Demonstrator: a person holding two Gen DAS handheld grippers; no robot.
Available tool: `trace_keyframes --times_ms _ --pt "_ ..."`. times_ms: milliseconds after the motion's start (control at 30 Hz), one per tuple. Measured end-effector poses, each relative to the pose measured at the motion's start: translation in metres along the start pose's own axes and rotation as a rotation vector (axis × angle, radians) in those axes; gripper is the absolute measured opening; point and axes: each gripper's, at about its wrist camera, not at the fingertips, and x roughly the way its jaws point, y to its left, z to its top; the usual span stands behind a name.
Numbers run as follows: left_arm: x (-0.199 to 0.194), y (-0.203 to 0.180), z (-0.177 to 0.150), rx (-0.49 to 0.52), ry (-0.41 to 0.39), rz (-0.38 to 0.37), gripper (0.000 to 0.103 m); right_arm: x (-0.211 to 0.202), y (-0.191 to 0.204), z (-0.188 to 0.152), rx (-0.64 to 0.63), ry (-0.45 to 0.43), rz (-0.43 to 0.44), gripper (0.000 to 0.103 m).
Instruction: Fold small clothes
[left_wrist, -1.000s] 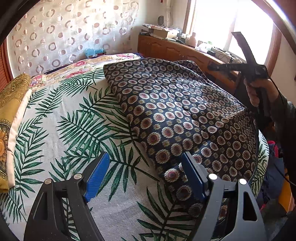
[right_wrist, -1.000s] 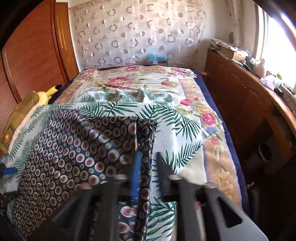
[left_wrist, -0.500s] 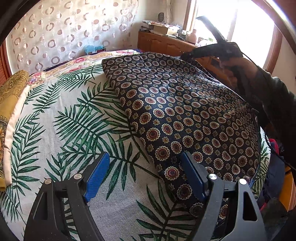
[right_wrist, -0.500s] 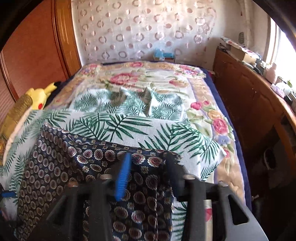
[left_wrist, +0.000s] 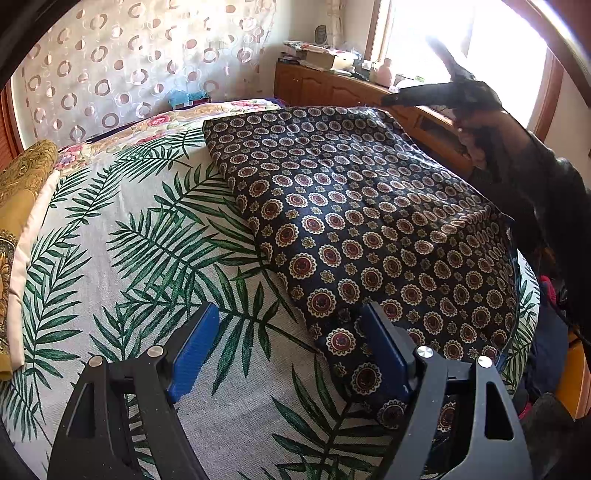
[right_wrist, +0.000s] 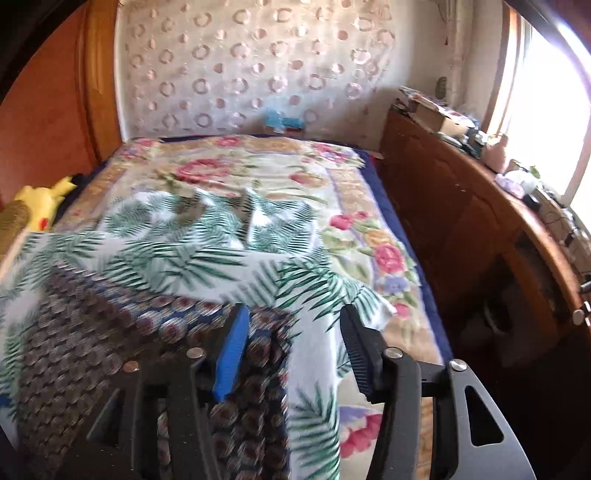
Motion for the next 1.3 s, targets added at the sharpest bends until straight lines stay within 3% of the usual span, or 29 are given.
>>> trace_keyframes --times_ms 200,400,700,900,1067,1233,1300 --pt "-0.005 -0.004 -0.002 0.012 -0.006 -0.016 0.08 -0.053 0.008 -0.054 -0.056 -0.035 0.106 0.054" --pt "-0.008 -0.01 -0.006 0.025 0.006 -0.04 0.08 -0.093 0.005 -0.12 -0.03 -0.034 0.194 0.054" --pt "-0.016 -0.012 -0.016 0.04 0.029 -0.055 0.077 -0.12 0.016 -0.162 -0.087 -0.023 0.197 0.054" --pt "-0.023 -0.013 -0.023 0.039 0.046 -0.122 0.051 -0.125 0.028 -0.174 -0.106 -0.008 0.213 0.055" --pt "-0.029 -0.018 -0.028 0.049 0.061 -0.162 0.045 -0.132 0.035 -0.18 -0.112 -0.002 0.226 0.055" --pt "-0.029 -0.023 -0.03 0.066 0.078 -0.209 0.029 -0.14 0.04 -0.184 -0.133 -0.007 0.244 0.055" --pt "-0.028 -0.025 -0.028 0.07 0.092 -0.222 0.005 -0.141 0.047 -0.186 -0.132 -0.007 0.254 0.058"
